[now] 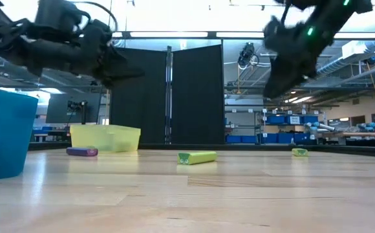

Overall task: Sort blocks
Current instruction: Put the top green block into the transparent bin

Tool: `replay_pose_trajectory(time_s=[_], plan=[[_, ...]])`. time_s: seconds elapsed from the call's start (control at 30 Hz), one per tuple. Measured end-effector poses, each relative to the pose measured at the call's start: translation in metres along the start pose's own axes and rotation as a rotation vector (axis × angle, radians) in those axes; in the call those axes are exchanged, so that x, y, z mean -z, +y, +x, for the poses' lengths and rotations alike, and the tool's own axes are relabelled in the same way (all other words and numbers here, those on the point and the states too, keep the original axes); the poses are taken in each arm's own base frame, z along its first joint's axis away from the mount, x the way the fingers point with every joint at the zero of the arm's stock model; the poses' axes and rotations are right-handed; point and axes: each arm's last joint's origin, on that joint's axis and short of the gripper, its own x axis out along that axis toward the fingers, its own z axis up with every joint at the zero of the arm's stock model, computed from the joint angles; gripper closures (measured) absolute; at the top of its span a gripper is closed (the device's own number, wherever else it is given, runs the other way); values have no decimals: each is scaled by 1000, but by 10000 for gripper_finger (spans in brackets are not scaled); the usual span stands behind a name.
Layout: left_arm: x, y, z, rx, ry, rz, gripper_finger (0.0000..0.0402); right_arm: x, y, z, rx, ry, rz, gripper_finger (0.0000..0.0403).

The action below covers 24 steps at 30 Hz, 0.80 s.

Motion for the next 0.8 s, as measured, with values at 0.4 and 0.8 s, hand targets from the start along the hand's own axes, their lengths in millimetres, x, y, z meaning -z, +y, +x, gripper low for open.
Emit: replay_pose_trajectory(time_s=[0.4, 0.8], plan=[[4, -25, -9, -5, -61, 82, 280, 36, -71, 53, 310, 87, 542, 193], [3, -25, -9, -11, -75, 58, 280, 46, -86, 67, 348, 76, 600, 181]])
